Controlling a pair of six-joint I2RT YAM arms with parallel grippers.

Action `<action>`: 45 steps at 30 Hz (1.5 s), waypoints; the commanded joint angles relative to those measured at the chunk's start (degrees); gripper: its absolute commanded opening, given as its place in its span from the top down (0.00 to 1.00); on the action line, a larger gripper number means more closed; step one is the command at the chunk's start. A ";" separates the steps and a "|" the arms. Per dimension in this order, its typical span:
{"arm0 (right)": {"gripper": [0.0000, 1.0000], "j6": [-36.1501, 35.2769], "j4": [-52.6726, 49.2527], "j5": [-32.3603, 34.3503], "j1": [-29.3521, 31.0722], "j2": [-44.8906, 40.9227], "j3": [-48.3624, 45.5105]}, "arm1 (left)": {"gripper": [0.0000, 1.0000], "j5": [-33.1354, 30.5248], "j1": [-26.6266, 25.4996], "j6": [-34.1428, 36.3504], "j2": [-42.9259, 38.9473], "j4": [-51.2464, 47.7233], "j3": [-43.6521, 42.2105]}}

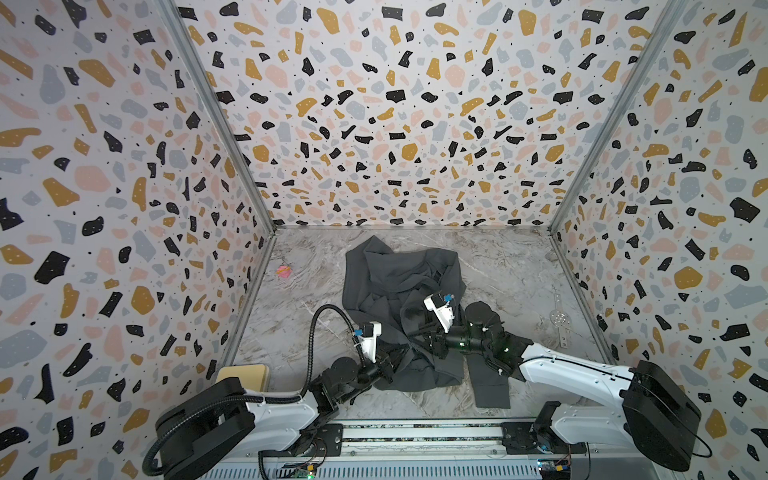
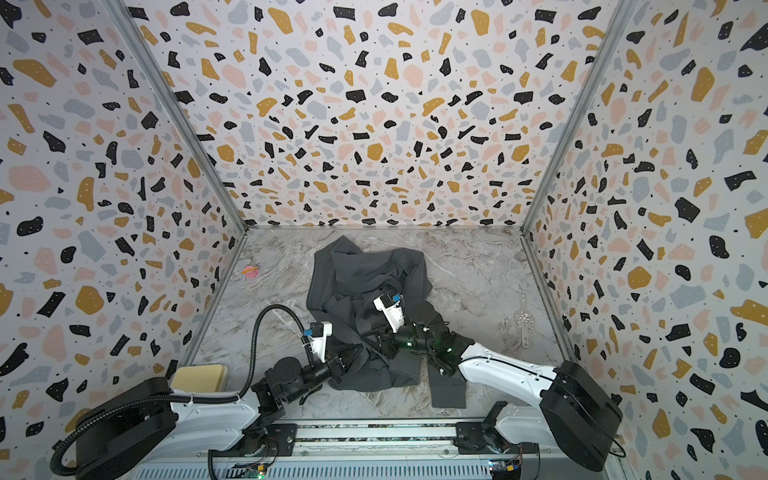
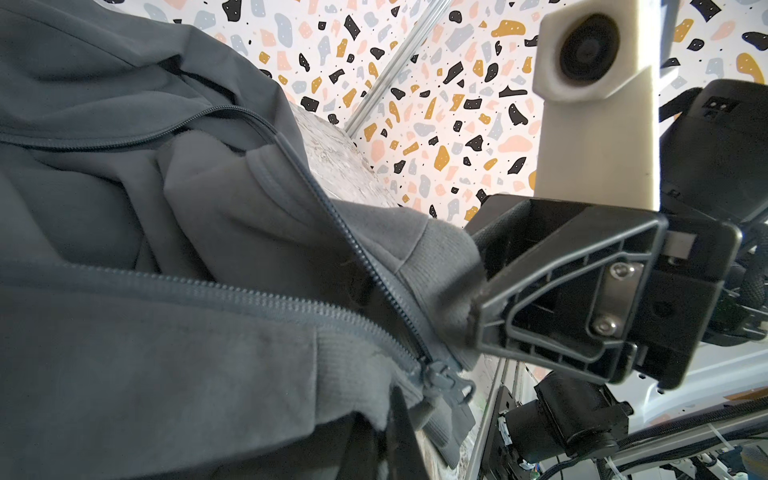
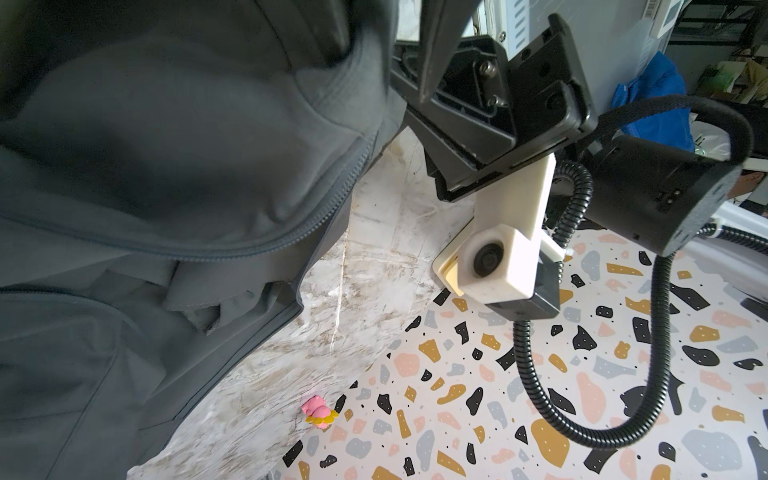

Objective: Zip up the jacket

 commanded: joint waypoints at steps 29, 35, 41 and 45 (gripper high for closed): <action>1.00 2.17 14.35 12.23 3.18 -2.93 -4.98 | 1.00 0.67 -0.61 0.50 -0.77 1.52 -0.41; 1.00 1.64 18.81 12.68 3.07 -0.80 -6.10 | 1.00 0.76 -0.73 0.34 -0.59 1.88 -0.75; 1.00 0.51 18.79 10.68 2.93 0.40 -5.79 | 1.00 0.36 -0.71 0.24 -1.76 1.38 -0.99; 1.00 -0.36 18.57 8.84 1.19 -1.70 -8.01 | 1.00 0.05 -0.67 -0.13 -3.86 0.69 -1.10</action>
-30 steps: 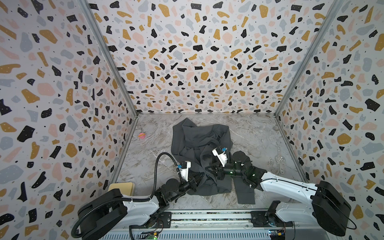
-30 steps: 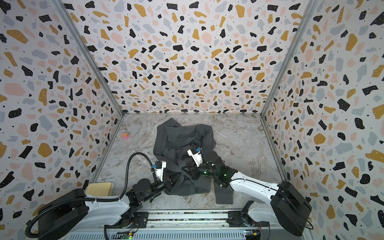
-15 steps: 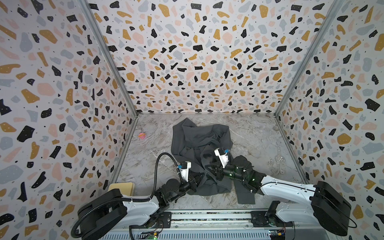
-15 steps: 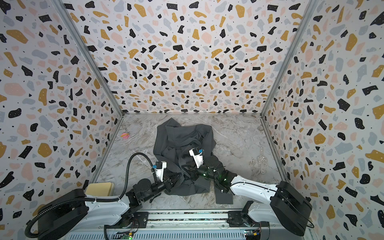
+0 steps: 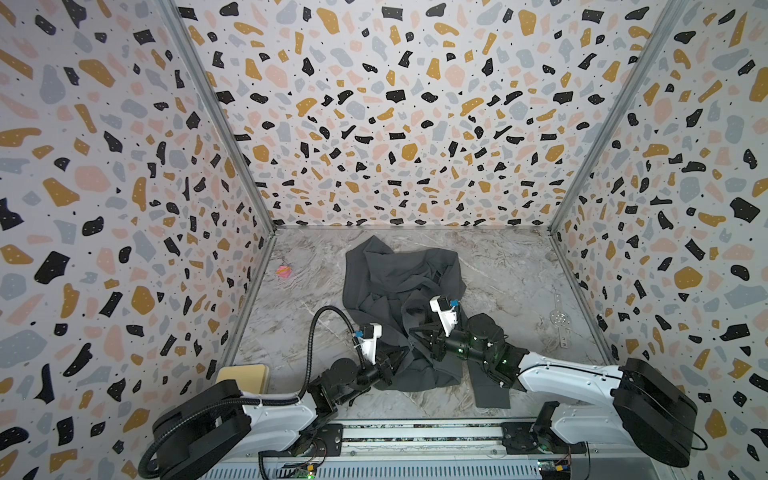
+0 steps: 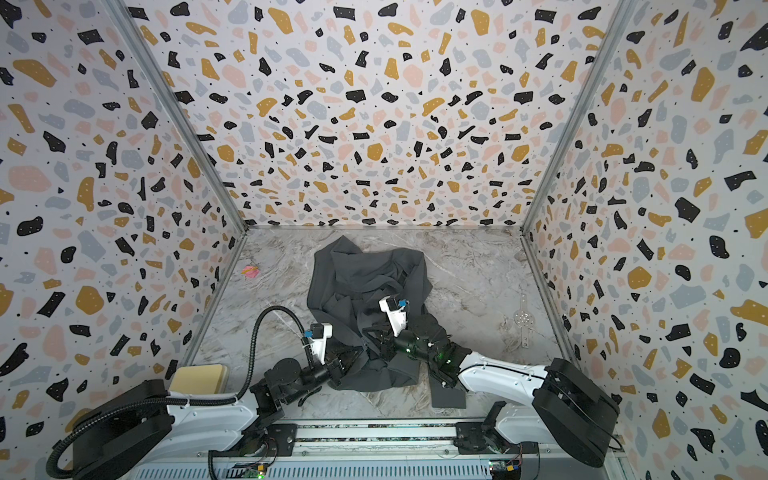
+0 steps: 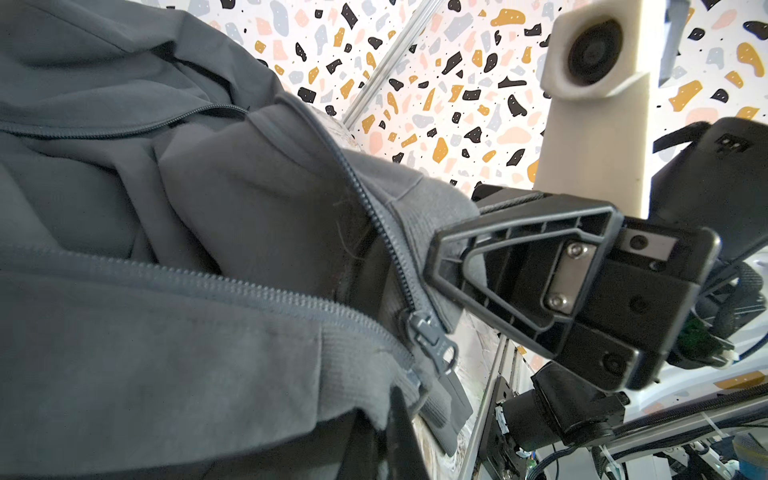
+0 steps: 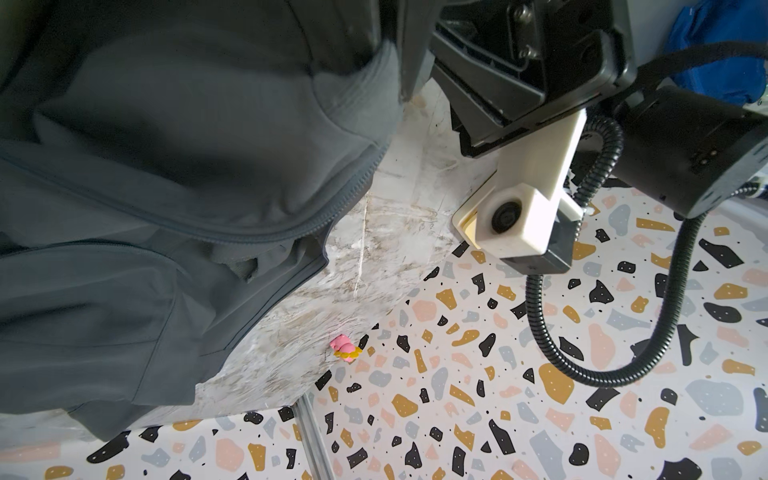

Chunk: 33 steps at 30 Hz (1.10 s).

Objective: Zip up the jacket

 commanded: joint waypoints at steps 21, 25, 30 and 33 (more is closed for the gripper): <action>1.00 1.72 7.70 -6.80 -3.44 -5.34 -4.62 | 1.00 -0.80 -0.35 -0.57 -2.97 1.10 1.12; 1.00 1.28 6.98 -6.87 -3.49 -4.94 -4.62 | 1.00 -0.60 -0.36 -0.73 -2.24 1.74 1.16; 1.00 0.75 6.60 -6.89 -3.45 -4.36 -4.86 | 1.00 -1.33 -0.21 -1.29 -3.49 3.03 0.20; 1.00 0.49 6.57 -7.03 -3.24 -4.14 -4.77 | 1.00 -1.50 -0.13 -1.44 -4.39 2.86 -0.03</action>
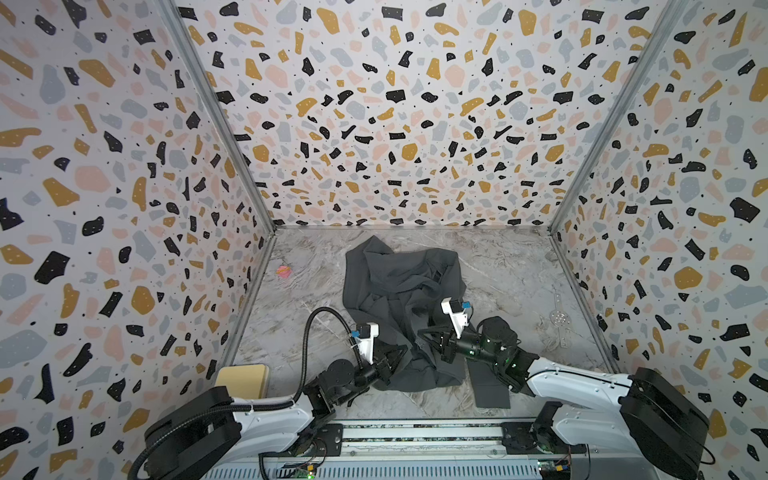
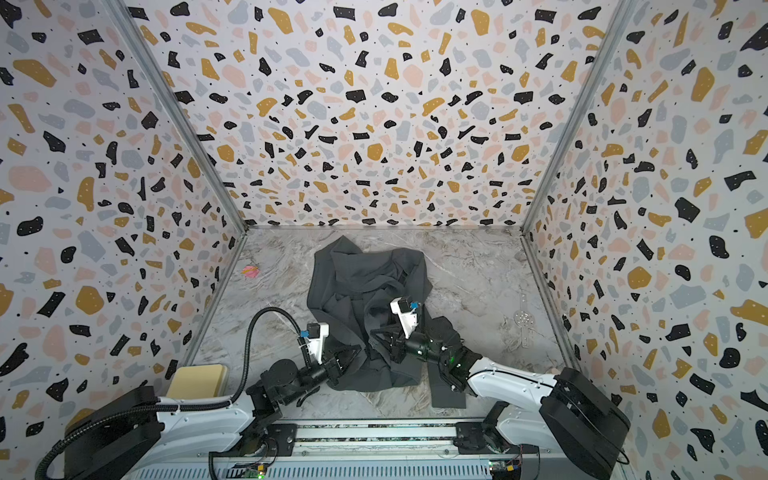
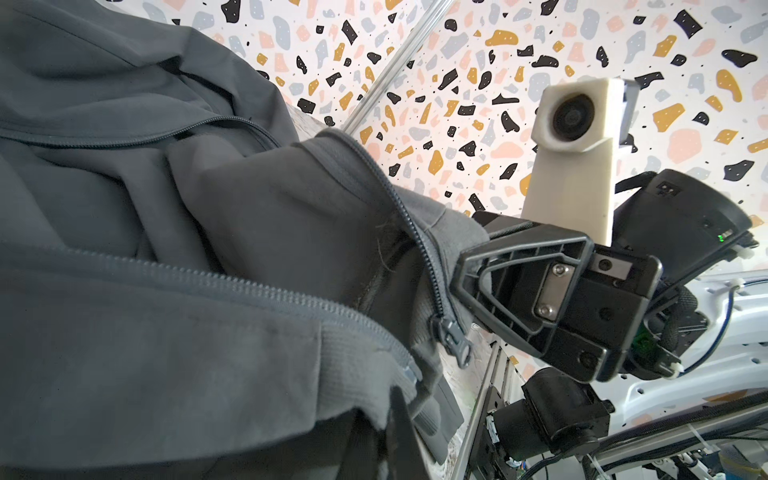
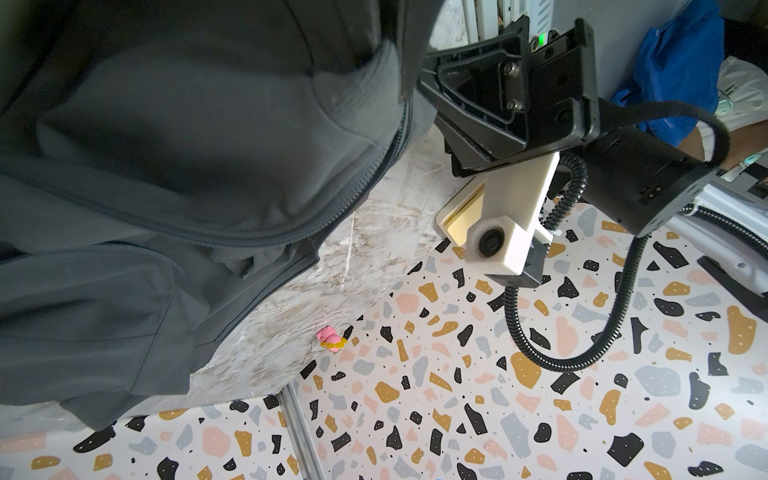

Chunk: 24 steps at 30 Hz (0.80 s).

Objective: Zip up the jacket

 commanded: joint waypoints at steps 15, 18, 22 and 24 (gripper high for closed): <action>1.00 -0.94 2.60 -1.19 1.58 0.87 1.01 | 1.00 -0.27 -0.13 -0.66 0.04 5.90 0.37; 1.00 -0.94 2.57 -1.32 1.61 0.76 1.09 | 1.00 -0.34 -0.13 -0.76 0.15 6.08 0.22; 1.00 -0.94 2.64 -1.35 1.66 0.96 1.18 | 1.00 -0.35 -0.13 -0.75 0.21 6.17 0.14; 1.00 -0.86 2.77 -1.41 1.68 0.88 1.18 | 1.00 -0.35 -0.13 -0.71 0.29 6.12 0.15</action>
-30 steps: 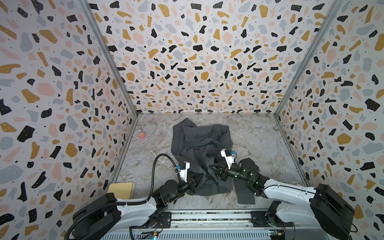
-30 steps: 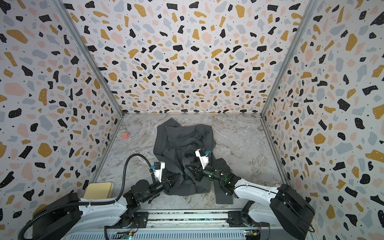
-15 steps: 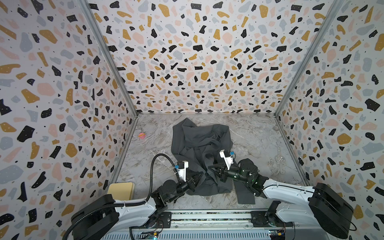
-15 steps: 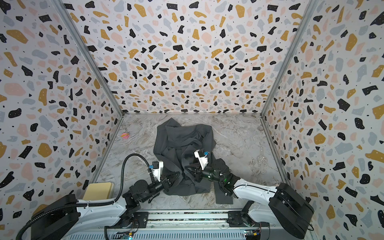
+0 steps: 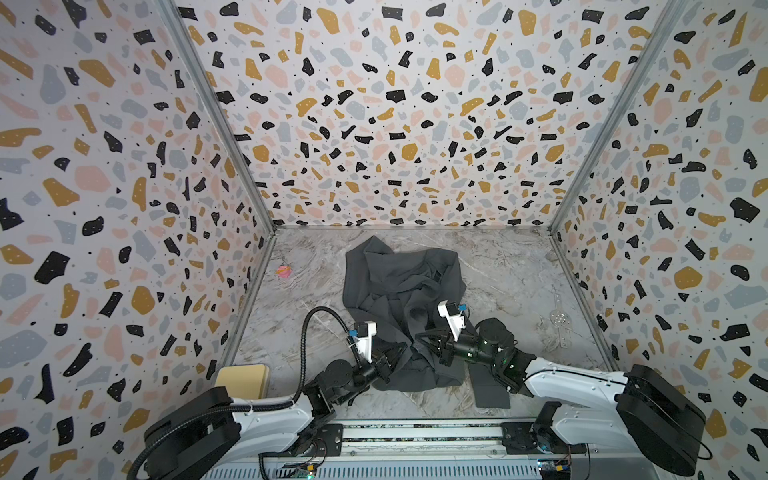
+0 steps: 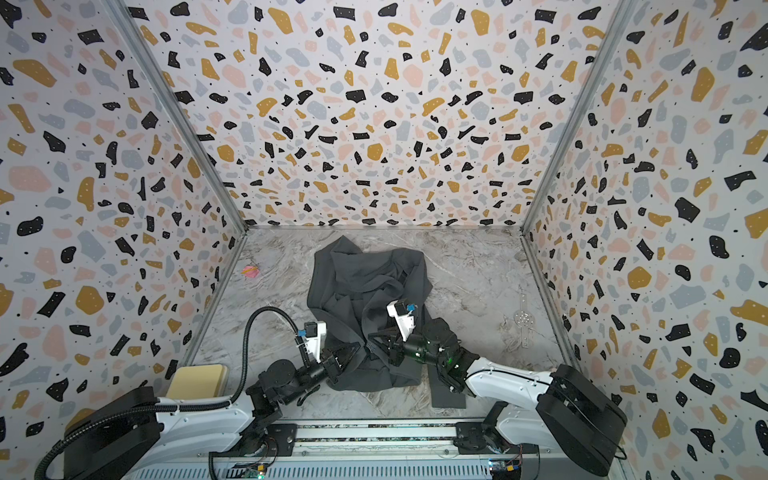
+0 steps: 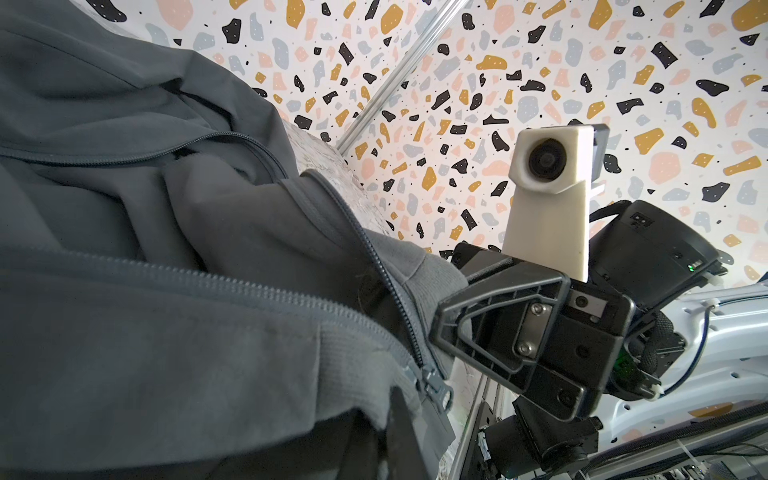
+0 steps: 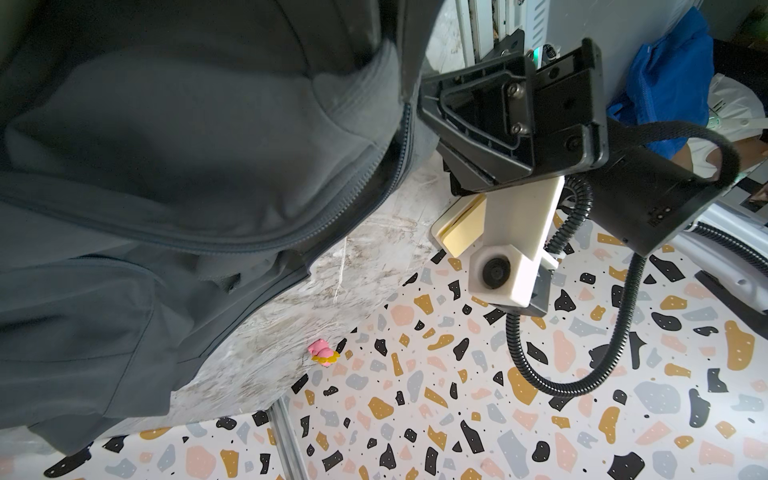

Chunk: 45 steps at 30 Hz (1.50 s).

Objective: Zip up the jacket

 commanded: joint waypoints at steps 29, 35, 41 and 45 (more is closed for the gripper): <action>1.00 -0.73 3.68 -0.69 0.65 0.42 1.56 | 1.00 0.21 -0.13 -0.27 0.71 5.20 -0.65; 1.00 -0.77 3.64 -0.53 0.64 0.23 1.36 | 1.00 0.31 -0.16 -0.45 0.85 5.28 -0.65; 1.00 -0.88 3.92 -0.35 0.61 0.22 1.57 | 1.00 0.49 -0.13 -0.46 0.79 5.20 -0.62; 1.00 -1.05 3.92 -0.18 0.54 0.03 1.71 | 1.00 0.49 -0.13 -0.43 0.79 5.03 -0.65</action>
